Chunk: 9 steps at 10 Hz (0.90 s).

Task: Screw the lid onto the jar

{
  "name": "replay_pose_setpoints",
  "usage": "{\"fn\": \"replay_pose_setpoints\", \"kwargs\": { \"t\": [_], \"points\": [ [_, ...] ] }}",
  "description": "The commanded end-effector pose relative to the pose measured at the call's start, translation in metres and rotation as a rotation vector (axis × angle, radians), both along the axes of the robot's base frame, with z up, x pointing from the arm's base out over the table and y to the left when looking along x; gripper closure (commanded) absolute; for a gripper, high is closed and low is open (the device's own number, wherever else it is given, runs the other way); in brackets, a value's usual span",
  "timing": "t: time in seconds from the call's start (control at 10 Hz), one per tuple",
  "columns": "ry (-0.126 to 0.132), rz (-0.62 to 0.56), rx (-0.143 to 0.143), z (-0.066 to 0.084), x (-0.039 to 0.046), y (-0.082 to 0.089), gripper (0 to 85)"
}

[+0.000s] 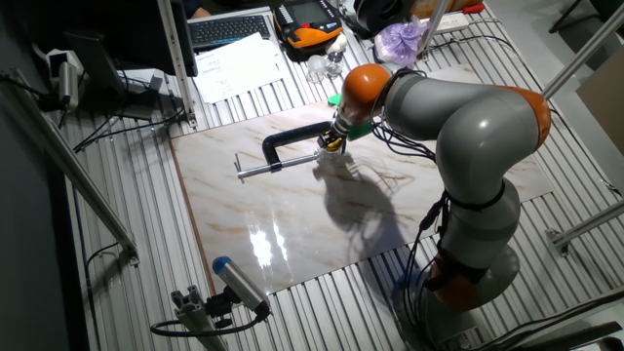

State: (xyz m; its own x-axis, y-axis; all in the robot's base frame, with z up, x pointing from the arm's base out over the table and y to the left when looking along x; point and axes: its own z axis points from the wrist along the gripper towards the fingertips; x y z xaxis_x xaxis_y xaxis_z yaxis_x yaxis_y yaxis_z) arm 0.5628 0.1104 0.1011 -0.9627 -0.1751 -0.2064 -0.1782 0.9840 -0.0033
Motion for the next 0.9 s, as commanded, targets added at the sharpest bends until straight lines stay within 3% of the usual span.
{"fn": "replay_pose_setpoints", "kwargs": {
  "t": [0.0,0.8],
  "points": [
    [-0.002,0.000,0.000,-0.0023,-0.0006,0.0004,85.0],
    [0.008,-0.025,-0.012,-0.0071,-0.0013,0.0023,85.0]
  ]
}}
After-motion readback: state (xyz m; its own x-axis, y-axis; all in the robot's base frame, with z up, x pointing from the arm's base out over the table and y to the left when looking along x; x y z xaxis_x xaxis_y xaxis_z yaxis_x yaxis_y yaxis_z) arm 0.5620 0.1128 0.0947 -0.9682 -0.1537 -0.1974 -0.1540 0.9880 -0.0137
